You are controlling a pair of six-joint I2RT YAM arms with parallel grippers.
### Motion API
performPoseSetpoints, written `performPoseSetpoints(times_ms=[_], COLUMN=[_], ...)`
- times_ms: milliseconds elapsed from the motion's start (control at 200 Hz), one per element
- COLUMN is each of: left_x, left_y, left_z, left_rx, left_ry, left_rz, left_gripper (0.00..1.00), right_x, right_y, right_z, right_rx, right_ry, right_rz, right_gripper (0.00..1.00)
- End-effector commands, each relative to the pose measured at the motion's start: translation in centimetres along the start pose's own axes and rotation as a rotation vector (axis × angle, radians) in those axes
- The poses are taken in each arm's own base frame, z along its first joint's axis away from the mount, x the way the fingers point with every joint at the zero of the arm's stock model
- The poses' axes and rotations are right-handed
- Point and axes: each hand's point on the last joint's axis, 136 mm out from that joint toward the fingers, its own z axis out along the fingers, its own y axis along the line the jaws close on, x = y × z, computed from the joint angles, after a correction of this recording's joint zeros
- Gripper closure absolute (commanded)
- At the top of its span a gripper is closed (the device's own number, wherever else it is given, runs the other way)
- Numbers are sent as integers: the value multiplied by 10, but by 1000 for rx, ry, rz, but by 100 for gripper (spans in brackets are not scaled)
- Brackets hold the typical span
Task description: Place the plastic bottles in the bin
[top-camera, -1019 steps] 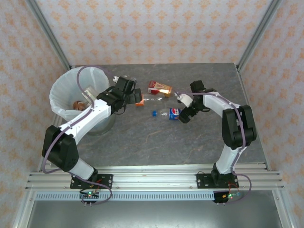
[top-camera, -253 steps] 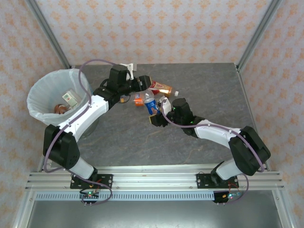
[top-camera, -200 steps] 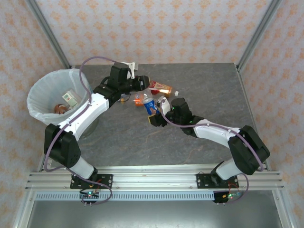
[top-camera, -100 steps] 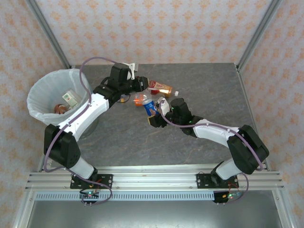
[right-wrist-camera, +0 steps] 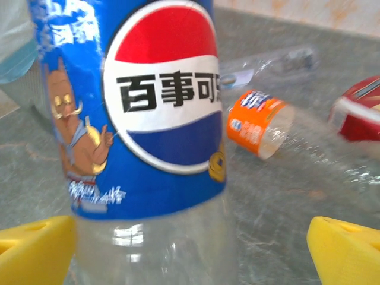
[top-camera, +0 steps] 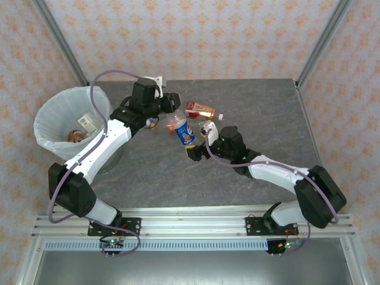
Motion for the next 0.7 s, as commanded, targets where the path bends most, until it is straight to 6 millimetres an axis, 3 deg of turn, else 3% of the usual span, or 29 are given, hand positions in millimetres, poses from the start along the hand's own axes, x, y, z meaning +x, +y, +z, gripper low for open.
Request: performPoseSetpoints(times_ms=[0, 105, 225, 465, 555, 691], left_x=[-17, -28, -43, -68, -77, -92], left_y=[1, 2, 4, 12, 18, 25], left_z=[-23, -40, -63, -121, -146, -188], left_rx=[-30, -49, -86, -148, -183, -248], left_ry=[-59, -112, -182, -329, -399, -511], left_rz=[-2, -10, -11, -19, -22, -18], left_gripper=[100, 100, 100, 100, 100, 100], right_x=[-38, -31, -16, -13, -14, -21], right_y=[-28, -53, -66, -84, -85, -64], right_z=[-25, -37, -40, -41, -36, -22], right_rx=[204, 363, 436, 541, 537, 396], right_ry=[-194, -173, -105, -123, -115, -115], right_rz=[-84, -112, -118, -56, -56, -74], right_gripper=[1, 1, 1, 1, 1, 1])
